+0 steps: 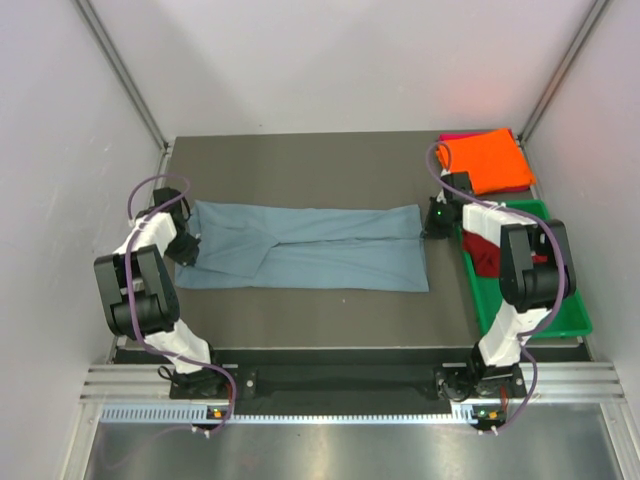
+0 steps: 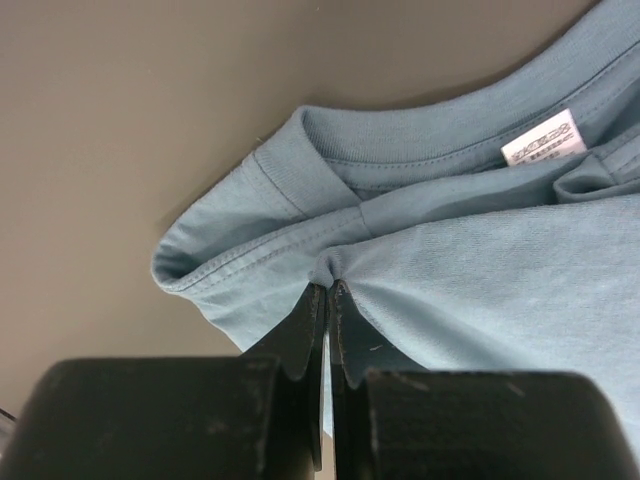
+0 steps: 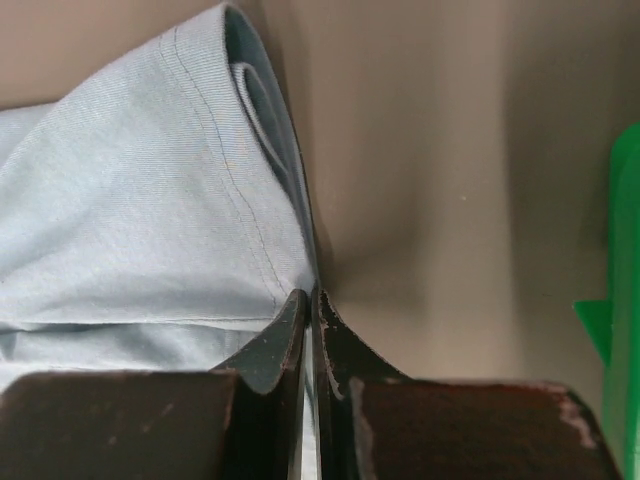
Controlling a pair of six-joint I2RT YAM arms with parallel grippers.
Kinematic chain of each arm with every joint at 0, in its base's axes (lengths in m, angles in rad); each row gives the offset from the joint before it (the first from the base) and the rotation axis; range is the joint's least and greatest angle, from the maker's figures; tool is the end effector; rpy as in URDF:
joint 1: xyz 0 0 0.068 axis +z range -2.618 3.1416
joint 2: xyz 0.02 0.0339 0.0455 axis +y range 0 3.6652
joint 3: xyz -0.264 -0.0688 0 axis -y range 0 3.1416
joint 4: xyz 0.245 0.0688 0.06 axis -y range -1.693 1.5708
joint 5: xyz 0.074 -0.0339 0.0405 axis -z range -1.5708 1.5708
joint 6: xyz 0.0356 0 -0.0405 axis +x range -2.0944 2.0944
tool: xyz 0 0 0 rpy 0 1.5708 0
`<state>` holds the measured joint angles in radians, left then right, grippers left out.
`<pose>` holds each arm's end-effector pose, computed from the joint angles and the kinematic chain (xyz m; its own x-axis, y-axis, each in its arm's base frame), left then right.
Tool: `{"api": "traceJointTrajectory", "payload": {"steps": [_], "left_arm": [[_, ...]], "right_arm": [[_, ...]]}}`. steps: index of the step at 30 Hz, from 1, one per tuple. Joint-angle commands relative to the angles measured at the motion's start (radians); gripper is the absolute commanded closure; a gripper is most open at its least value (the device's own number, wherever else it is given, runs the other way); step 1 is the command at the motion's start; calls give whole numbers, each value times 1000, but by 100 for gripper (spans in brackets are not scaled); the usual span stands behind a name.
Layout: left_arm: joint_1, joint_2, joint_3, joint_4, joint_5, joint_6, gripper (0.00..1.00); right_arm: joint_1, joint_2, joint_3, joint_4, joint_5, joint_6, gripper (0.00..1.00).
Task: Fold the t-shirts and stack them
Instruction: Fold the tshirt
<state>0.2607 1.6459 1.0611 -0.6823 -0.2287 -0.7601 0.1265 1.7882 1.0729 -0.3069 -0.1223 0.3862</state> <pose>0.2972 0.0876 0.1878 -0.4501 -0.8146 -0.3658 -0.8647 0.4999 -0.0492 0.3548 0.0495 0.1626 -0.8550 0.2681 -0.4439 0.1444 0.9452 0.2929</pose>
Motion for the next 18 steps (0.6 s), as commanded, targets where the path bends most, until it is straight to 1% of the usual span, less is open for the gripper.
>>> {"api": "traceJointTrajectory", "payload": {"steps": [1, 4, 10, 15, 18], "left_arm": [[3, 14, 60, 0, -43, 12, 100], [2, 19, 86, -28, -58, 7, 100], [2, 23, 76, -20, -77, 15, 100], [2, 26, 33, -13, -109, 24, 100], [2, 29, 16, 1, -116, 28, 100]], "right_arm": [[13, -55, 65, -1, 39, -6, 100], [16, -85, 68, -15, 35, -1, 100], [18, -145, 25, 0, 41, -3, 100], [18, -154, -42, 41, 36, 3, 100], [19, -133, -68, 60, 33, 5, 100]]}}
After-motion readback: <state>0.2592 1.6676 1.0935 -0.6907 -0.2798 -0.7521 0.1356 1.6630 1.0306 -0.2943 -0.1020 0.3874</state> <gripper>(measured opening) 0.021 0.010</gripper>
